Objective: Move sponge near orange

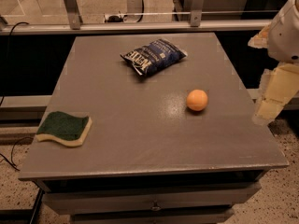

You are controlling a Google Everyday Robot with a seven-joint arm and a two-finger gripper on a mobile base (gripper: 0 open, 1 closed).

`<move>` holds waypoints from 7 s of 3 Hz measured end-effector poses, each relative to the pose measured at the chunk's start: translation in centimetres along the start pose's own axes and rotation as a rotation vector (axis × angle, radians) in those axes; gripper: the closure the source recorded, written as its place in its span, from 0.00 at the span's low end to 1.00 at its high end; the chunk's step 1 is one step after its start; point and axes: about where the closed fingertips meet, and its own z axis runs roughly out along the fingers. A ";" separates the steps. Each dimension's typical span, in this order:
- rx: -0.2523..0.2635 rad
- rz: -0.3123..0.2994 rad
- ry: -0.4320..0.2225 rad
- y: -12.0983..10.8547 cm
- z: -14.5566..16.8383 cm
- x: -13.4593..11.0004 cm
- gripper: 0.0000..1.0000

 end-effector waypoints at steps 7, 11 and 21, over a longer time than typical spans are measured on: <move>-0.217 -0.377 -0.306 13.4 16.5 -34.7 0.00; -0.197 -0.268 -0.283 11.8 19.3 -39.0 0.62; -0.134 -0.329 -0.273 -6.4 19.2 -18.2 0.85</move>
Offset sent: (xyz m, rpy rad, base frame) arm 0.0066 0.1259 -0.0548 0.0930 0.0676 0.2316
